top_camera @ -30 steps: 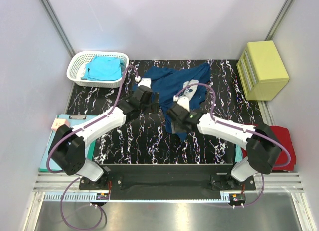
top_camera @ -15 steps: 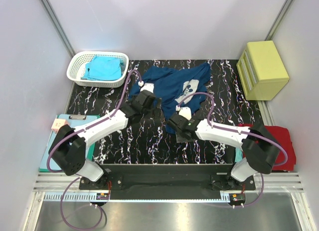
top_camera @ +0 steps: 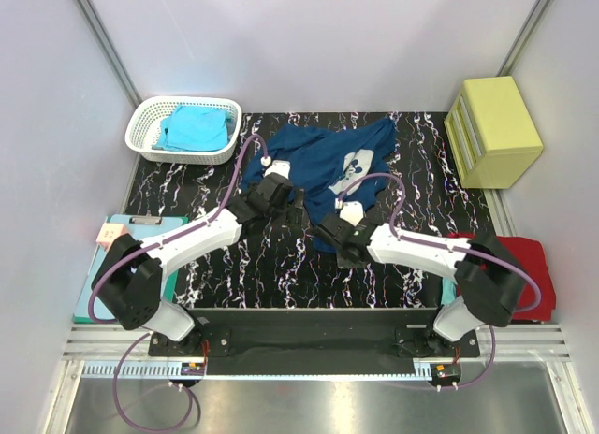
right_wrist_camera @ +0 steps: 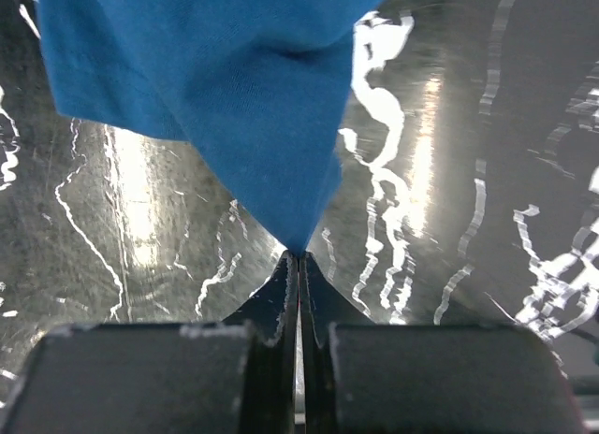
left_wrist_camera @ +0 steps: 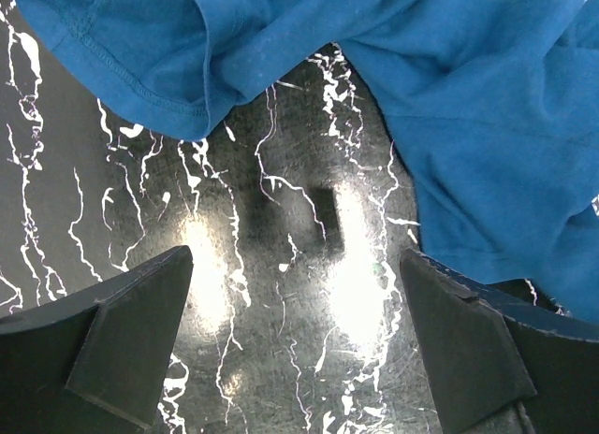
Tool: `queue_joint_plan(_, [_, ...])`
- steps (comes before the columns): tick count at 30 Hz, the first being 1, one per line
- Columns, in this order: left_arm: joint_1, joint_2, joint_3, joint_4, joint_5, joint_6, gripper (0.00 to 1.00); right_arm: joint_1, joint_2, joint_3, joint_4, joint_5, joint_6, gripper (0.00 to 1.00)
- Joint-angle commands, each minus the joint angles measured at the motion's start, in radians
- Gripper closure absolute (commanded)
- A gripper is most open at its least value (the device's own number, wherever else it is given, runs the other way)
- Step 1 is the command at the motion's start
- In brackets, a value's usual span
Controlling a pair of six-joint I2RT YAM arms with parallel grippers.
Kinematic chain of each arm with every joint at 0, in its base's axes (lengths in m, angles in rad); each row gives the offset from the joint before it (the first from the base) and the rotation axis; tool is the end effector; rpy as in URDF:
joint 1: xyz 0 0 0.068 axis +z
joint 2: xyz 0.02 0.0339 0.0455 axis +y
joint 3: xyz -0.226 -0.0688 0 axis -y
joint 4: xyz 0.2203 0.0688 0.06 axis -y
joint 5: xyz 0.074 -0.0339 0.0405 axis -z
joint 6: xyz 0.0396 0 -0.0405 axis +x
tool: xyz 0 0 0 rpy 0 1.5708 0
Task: Fold and stack the t-shirts
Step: Flatten out the tshirt
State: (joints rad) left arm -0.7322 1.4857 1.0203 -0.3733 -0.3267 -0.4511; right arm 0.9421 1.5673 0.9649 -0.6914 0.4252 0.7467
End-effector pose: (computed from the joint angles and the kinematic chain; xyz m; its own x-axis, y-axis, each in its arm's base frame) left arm 0.2310 -0.1905 0.2105 -0.7043 0.0779 -0.7056 0.1851 0.9797 -0.0766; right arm 0.1690 0.2046 0.1582 -0.8705 -0.1451 -0.4702 -0.1078 0.9886 -0.1055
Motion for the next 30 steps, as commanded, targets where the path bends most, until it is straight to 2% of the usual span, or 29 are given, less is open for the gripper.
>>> queue_joint_plan(1, [-0.006,-0.018,-0.003,0.019,-0.025,-0.008,0.01,0.004,-0.119,0.02,-0.117,0.112,0.06,1.0])
queue_joint_plan(7, [-0.007,-0.012,0.008,0.014,-0.017,-0.006,0.01,0.024,-0.239,0.046,-0.363,0.133,0.173,1.0])
queue_joint_plan(13, [-0.007,0.028,-0.005,0.025,-0.009,-0.017,0.01,0.026,-0.358,0.054,-0.511,0.141,0.261,1.0])
queue_joint_plan(19, [-0.012,0.087,-0.04,0.106,0.083,-0.043,0.02,0.029,-0.392,0.04,-0.52,0.149,0.272,1.0])
queue_joint_plan(26, [-0.059,0.162,-0.034,0.145,0.152,-0.049,0.15,0.029,-0.349,0.077,-0.499,0.164,0.237,1.0])
queue_joint_plan(30, [-0.059,0.192,-0.022,0.145,0.135,-0.054,0.28,0.029,-0.345,0.081,-0.485,0.162,0.215,1.0])
